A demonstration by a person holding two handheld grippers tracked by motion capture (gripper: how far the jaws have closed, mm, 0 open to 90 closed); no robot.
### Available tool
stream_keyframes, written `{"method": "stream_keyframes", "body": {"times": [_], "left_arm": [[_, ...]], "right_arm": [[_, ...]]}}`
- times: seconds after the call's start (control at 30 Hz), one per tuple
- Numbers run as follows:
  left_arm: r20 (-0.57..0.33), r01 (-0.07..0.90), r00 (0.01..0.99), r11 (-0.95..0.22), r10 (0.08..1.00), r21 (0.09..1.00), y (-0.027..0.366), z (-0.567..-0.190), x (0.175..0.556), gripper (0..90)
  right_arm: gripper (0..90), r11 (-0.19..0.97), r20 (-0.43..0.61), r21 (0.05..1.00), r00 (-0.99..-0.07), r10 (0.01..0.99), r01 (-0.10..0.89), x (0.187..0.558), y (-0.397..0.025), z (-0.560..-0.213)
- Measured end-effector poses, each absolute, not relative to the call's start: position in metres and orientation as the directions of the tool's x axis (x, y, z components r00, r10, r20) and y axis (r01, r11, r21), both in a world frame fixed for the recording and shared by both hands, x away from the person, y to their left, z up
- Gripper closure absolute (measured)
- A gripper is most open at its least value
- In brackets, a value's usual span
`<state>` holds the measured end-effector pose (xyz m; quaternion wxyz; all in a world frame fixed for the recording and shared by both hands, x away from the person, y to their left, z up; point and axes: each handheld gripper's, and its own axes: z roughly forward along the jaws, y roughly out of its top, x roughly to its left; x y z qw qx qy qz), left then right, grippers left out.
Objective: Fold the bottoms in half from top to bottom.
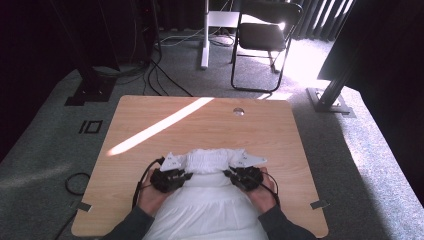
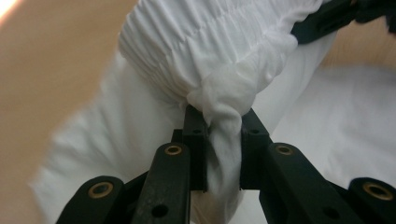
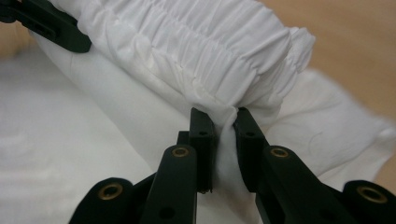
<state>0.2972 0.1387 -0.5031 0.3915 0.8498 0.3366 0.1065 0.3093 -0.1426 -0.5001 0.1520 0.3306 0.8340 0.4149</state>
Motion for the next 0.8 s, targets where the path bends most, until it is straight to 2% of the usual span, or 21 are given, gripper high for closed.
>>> {"method": "stream_keyframes", "body": {"times": [0.13, 0.3, 0.33, 0.5, 0.53, 0.63, 0.8], "left_arm": [[-0.147, 0.574, 0.739, -0.501, 0.657, 0.648, 0.134, -0.531, 0.298, 77.3], [-0.110, 0.568, 0.739, -0.527, 0.664, 0.632, 0.129, -0.537, 0.307, 77.1], [-0.062, 0.539, 0.748, -0.551, 0.661, 0.637, 0.126, -0.538, 0.313, 77.1], [-0.039, 0.527, 0.743, -0.550, 0.668, 0.648, 0.122, -0.538, 0.335, 77.4], [-0.043, 0.528, 0.738, -0.538, 0.673, 0.657, 0.122, -0.539, 0.346, 77.8], [-0.051, 0.535, 0.730, -0.523, 0.681, 0.663, 0.121, -0.539, 0.369, 78.2], [-0.011, 0.526, 0.721, -0.537, 0.693, 0.659, 0.114, -0.537, 0.407, 78.3]], "right_arm": [[80.6, 0.490, 0.023, 0.734, -0.738, 0.674, 0.471, 0.302, -0.139, -0.529], [79.9, 0.552, -0.008, 0.673, -0.742, 0.671, 0.492, 0.307, -0.131, -0.543], [79.8, 0.556, -0.016, 0.672, -0.741, 0.672, 0.489, 0.310, -0.130, -0.544], [79.6, 0.538, -0.030, 0.680, -0.713, 0.700, 0.499, 0.336, -0.129, -0.545], [79.6, 0.517, -0.019, 0.684, -0.695, 0.719, 0.515, 0.352, -0.130, -0.546], [79.7, 0.508, -0.015, 0.684, -0.685, 0.728, 0.524, 0.366, -0.130, -0.545], [79.6, 0.503, -0.034, 0.681, -0.663, 0.748, 0.532, 0.401, -0.129, -0.544]]}}
